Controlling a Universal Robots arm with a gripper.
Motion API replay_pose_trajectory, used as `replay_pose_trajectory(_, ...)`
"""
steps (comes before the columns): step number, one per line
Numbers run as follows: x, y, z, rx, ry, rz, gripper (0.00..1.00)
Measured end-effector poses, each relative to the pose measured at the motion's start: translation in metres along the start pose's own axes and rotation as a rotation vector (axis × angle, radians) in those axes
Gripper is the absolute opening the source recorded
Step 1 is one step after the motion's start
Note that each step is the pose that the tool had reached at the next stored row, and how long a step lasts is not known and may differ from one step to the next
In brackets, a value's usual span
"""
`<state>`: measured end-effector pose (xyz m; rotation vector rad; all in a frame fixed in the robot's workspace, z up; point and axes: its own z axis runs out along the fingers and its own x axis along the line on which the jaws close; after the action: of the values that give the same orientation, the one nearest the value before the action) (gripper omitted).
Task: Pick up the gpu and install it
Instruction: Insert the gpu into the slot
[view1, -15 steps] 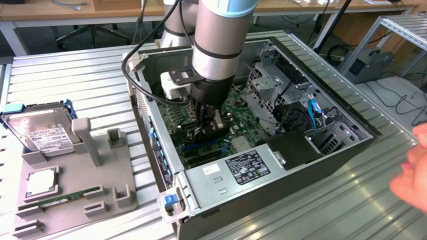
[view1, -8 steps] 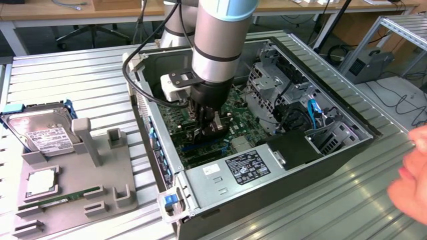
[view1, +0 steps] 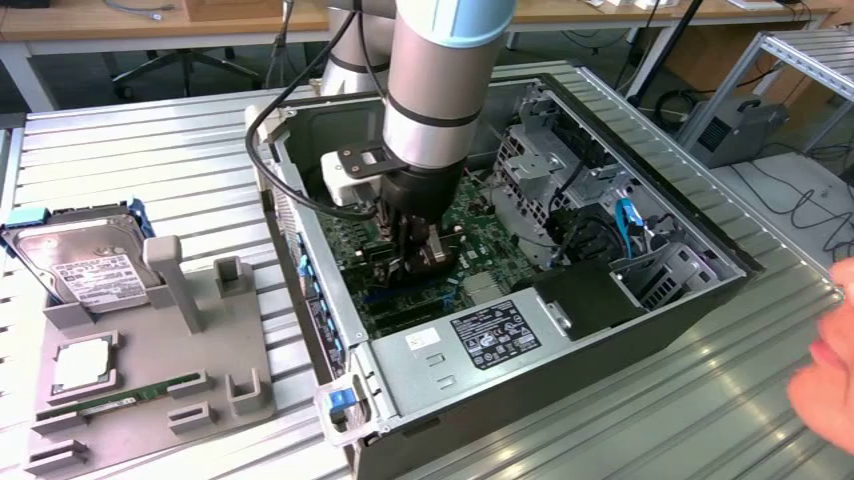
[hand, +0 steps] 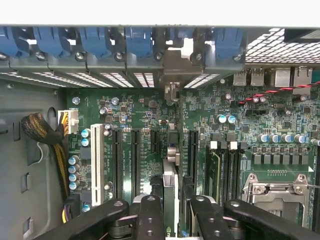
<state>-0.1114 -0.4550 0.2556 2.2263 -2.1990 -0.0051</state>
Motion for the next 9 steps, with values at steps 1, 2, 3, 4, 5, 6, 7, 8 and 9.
replay_pose_trajectory(1, 0.0, 0.0, 0.0, 0.0, 0.0001, 0.0, 0.26)
replay_pose_trajectory(2, 0.0, 0.0, 0.0, 0.0, 0.0001, 0.0, 0.26)
replay_pose_trajectory(3, 0.0, 0.0, 0.0, 0.0, 0.0002, 0.0, 0.26)
replay_pose_trajectory(4, 0.0, 0.0, 0.0, 0.0, 0.0002, 0.0, 0.26)
replay_pose_trajectory(5, 0.0, 0.0, 0.0001, 0.0, 0.0001, 0.0, 0.26)
replay_pose_trajectory(6, 0.0, 0.0, 0.0001, 0.0, 0.0001, 0.0, 0.26)
replay_pose_trajectory(7, 0.0, 0.0, 0.0001, 0.0, 0.0, 0.0, 0.26)
replay_pose_trajectory(8, -0.0001, -0.0001, 0.0004, 0.0004, -0.0008, 0.0, 0.27)
replay_pose_trajectory(9, -0.0001, -0.0001, 0.0003, 0.0004, -0.0005, 0.0, 0.33)
